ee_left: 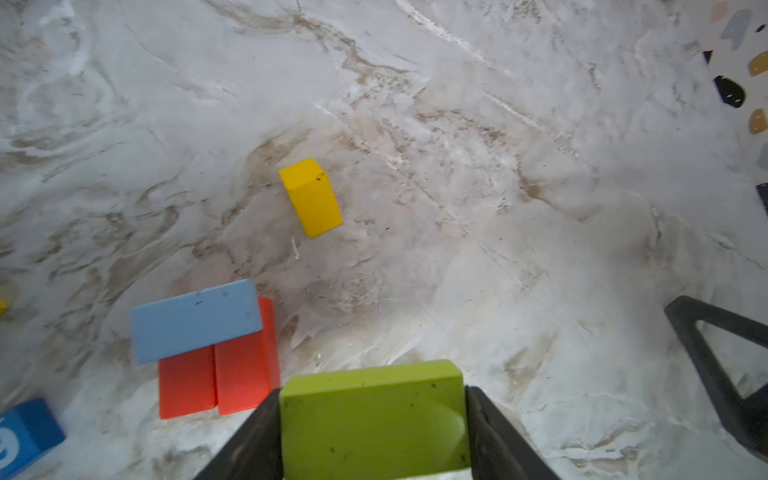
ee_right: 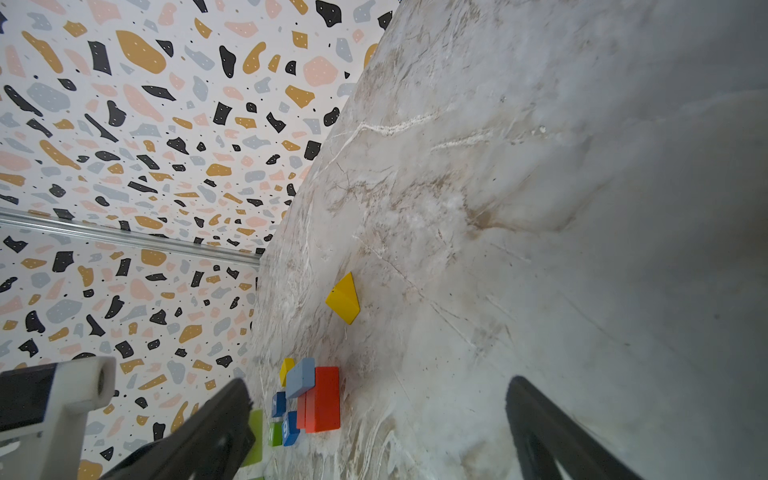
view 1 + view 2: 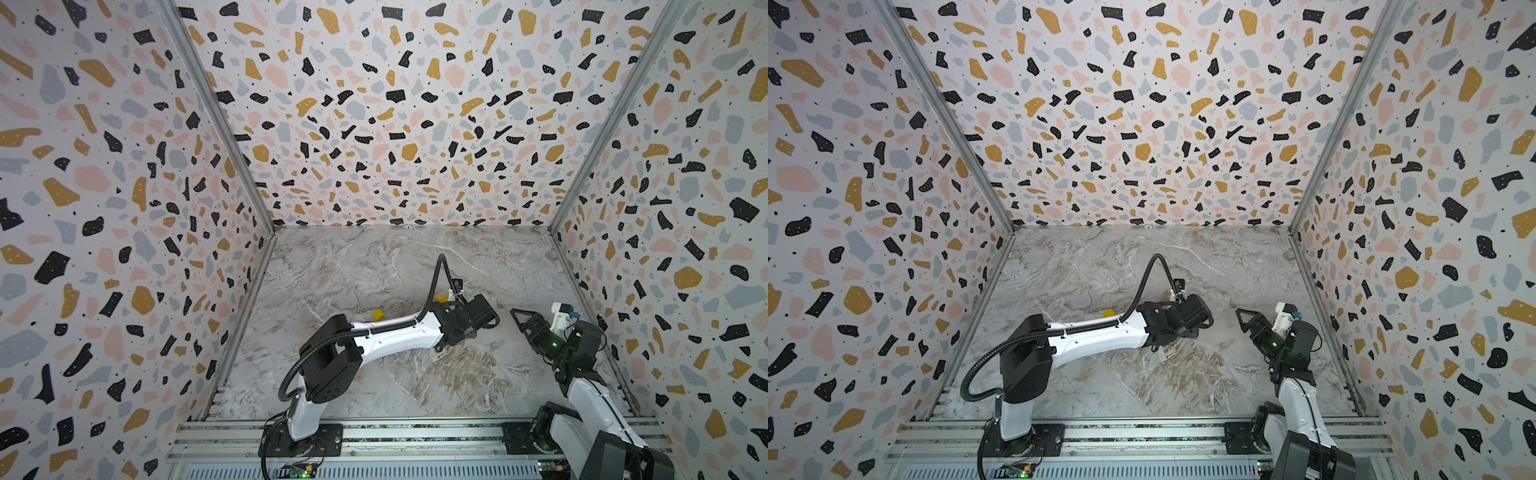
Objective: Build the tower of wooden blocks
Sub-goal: 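Lift and carry the lime green block with the left gripper above the light blue block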
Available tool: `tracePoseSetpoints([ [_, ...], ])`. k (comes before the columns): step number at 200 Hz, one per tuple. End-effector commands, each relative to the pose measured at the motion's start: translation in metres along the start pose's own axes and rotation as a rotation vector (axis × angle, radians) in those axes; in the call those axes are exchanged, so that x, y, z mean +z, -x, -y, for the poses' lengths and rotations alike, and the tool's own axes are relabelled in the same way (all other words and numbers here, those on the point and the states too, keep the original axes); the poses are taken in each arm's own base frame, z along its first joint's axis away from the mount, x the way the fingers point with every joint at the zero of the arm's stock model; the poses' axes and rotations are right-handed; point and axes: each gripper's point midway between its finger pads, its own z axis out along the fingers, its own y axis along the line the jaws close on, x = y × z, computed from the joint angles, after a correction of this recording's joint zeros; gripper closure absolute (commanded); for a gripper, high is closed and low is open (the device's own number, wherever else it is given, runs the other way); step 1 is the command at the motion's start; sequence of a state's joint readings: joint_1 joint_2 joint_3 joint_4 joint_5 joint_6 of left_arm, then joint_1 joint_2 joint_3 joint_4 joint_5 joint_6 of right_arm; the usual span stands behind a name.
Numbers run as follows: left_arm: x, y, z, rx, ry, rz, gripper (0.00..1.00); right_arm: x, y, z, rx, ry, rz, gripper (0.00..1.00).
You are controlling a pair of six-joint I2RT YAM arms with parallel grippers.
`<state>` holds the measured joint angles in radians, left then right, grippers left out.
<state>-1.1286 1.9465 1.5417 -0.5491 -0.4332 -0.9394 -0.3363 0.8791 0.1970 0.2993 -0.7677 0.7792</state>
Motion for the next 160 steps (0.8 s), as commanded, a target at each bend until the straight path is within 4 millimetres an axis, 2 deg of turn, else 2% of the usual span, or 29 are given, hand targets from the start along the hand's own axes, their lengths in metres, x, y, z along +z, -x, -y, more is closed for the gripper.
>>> tracePoseSetpoints([
  [1,0.006,-0.007,-0.030,-0.019,0.052,-0.014,0.35,0.000,-0.001,-0.001,-0.022,0.007,-0.005,0.03],
  [44,0.003,-0.007,-0.055,-0.041,0.079,-0.008,0.35,0.000,-0.001,0.001,-0.025,0.000,-0.003,0.03],
  [160,0.021,-0.024,-0.077,-0.065,0.089,-0.055,0.35,0.001,-0.003,0.001,-0.025,0.002,-0.011,0.03],
])
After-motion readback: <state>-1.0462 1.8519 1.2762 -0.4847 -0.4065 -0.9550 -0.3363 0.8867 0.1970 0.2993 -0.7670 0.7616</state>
